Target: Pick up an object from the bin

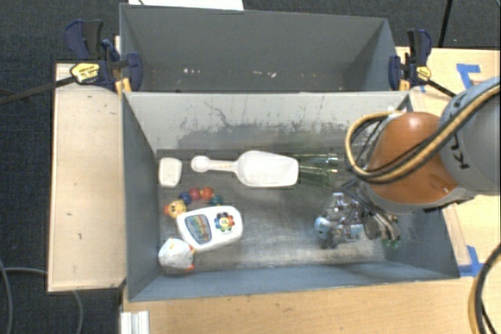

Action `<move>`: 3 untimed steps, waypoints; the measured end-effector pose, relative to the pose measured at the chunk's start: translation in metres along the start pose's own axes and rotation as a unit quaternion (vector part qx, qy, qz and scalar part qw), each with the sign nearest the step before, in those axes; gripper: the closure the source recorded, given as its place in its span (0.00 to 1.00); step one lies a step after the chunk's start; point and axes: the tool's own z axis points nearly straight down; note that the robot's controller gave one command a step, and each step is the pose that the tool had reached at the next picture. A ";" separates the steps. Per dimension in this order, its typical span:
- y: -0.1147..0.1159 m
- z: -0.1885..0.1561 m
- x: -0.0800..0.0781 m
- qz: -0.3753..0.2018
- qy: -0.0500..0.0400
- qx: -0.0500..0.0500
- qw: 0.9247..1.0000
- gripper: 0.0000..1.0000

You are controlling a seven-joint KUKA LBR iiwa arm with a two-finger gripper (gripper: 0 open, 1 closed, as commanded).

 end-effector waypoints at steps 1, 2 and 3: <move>0.000 0.000 0.000 -0.002 0.000 0.000 1.000 1.00; 0.000 -0.004 0.002 -0.002 0.004 -0.001 1.000 1.00; 0.000 -0.023 0.003 -0.002 0.009 -0.001 1.000 1.00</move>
Offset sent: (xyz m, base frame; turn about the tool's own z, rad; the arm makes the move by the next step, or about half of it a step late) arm 0.0001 -0.0001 0.0662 0.0000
